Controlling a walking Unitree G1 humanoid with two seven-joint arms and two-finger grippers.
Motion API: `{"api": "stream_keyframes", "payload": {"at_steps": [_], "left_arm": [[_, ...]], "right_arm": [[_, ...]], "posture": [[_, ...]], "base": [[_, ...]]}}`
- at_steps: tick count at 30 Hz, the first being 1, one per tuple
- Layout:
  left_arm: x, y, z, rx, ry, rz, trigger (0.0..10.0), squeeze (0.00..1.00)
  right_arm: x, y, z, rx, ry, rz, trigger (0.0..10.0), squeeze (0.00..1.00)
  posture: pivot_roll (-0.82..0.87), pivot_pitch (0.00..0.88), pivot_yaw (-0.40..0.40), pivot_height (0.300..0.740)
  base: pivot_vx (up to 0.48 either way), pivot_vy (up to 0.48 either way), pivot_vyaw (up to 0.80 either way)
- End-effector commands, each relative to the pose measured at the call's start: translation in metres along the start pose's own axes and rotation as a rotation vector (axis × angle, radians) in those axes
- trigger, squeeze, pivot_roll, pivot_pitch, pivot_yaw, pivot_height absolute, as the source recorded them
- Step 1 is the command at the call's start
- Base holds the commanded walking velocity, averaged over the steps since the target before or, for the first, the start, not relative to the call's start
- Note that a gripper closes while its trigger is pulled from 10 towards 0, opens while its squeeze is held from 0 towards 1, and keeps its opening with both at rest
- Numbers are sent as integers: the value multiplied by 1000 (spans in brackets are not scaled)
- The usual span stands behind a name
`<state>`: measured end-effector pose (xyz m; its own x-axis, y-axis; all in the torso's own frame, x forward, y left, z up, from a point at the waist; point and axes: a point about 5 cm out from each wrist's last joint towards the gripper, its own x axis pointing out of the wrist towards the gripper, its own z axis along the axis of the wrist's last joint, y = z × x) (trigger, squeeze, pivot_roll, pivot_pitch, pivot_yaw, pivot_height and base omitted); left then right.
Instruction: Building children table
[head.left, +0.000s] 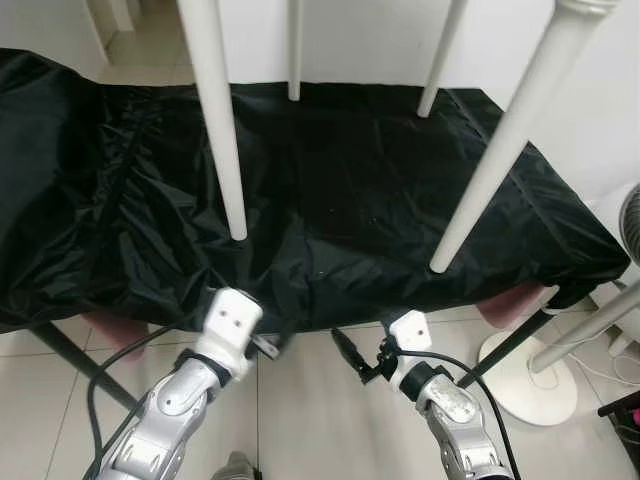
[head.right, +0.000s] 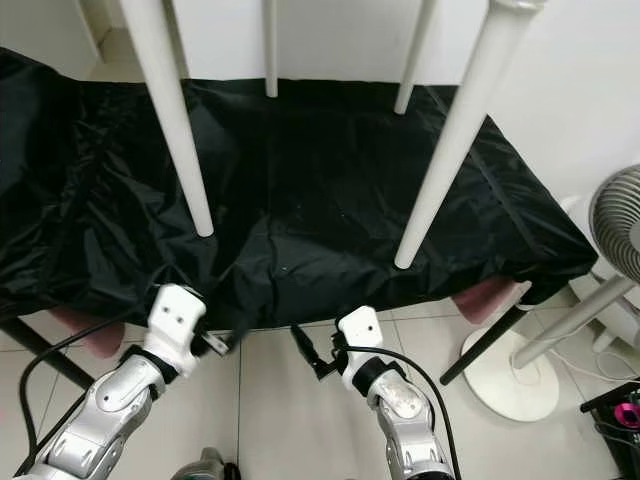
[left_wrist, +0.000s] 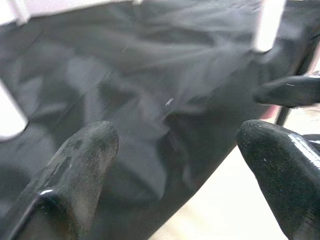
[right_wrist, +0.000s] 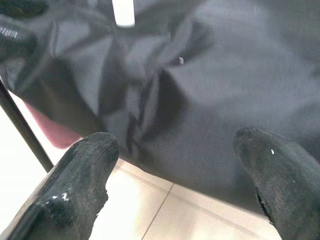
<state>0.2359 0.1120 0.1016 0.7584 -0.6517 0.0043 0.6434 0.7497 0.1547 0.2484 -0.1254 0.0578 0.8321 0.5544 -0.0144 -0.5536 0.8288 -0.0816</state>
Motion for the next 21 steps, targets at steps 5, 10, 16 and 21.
{"api": "stream_keyframes", "payload": {"at_steps": [5, 10, 16, 21], "left_arm": [[0, -1, 2, 22, -10, -22, 10000, 0], [-9, -3, -25, 16, 75, -38, 10000, 0], [-25, -5, -66, -70, 209, -38, 10000, 0], [-35, -3, -91, -148, 303, 20, 10000, 0]], "right_arm": [[-2, -3, 1, -14, -9, -2, 10000, 0], [-7, -5, -15, -16, 49, 5, 10000, 0], [-23, -12, -50, 14, 189, -43, 10000, 0], [-32, -17, -69, 17, 300, -113, 10000, 0]], "posture": [[17, 0, 0, 740], [16, 0, 0, 740], [19, 0, 0, 740], [14, 32, -36, 740]], "base": [[0, 0, 0], [0, 0, 0], [0, 0, 0], [0, 0, 0]]}}
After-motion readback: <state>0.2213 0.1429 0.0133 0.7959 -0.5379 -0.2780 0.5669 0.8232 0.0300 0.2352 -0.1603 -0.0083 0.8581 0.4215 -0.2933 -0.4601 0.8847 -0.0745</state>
